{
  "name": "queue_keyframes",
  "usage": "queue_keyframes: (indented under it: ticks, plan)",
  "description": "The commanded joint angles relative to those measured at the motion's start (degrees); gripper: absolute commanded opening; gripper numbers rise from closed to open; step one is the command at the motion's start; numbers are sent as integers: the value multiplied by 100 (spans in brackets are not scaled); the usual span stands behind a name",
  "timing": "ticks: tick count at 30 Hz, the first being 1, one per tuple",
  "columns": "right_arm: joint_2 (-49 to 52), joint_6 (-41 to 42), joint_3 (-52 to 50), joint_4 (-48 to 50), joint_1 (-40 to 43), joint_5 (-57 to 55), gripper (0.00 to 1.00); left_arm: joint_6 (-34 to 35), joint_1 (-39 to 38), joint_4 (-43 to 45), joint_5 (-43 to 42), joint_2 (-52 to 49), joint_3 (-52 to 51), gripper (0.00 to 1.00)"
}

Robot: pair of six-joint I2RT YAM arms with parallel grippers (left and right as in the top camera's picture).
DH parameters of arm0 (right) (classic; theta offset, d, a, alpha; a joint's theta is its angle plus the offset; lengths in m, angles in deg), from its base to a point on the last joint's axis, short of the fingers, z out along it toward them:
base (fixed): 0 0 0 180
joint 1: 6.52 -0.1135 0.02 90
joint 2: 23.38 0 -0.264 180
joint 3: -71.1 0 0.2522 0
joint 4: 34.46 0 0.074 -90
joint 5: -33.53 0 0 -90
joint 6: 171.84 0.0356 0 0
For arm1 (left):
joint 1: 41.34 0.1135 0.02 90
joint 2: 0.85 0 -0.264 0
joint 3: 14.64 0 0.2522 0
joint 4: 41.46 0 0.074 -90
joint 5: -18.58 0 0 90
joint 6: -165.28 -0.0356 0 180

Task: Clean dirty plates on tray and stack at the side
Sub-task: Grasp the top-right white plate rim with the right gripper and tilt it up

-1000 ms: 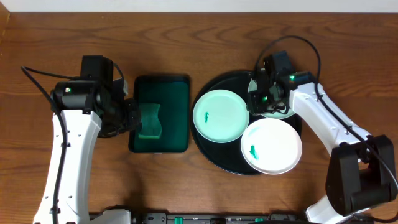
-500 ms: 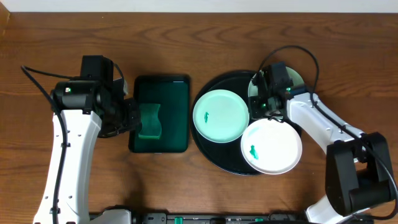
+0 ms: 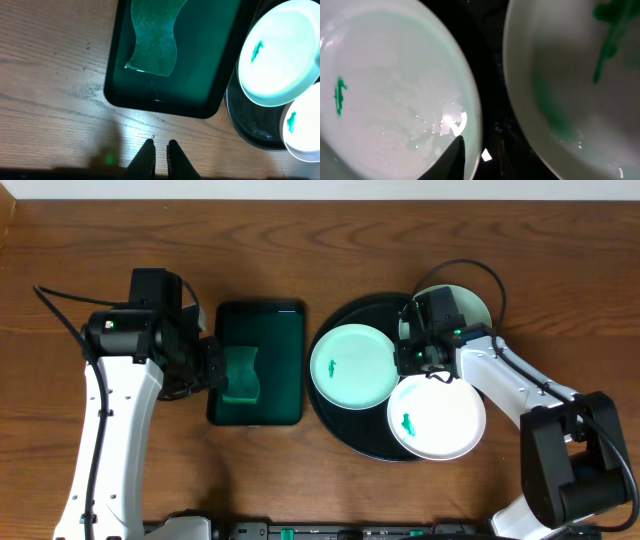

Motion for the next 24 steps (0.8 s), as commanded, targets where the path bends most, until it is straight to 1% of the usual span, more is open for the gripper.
queue_keyframes:
  ticks: [1,6,11,14,21,24]
  plan:
    - [20,76,-76,35,-151,-28,16,-37,-11,-2,57,2,-46,11]
    - [24,358,-79,0,-175,-474,16,-37,-11,-2,59,2,-46,12]
    - [57,361,-81,-20,-177,-494,16,-37,-11,-4,59,2,-46,12]
    - [120,507,-81,20,-177,-492,16,-37,-11,-2,59,2,-46,12]
    - [297,553,-81,107,-177,-446,7,-37,-11,26,59,2,-46,12]
    - [297,553,-81,107,-177,-446,1,-37,-11,107,57,2,-46,13]
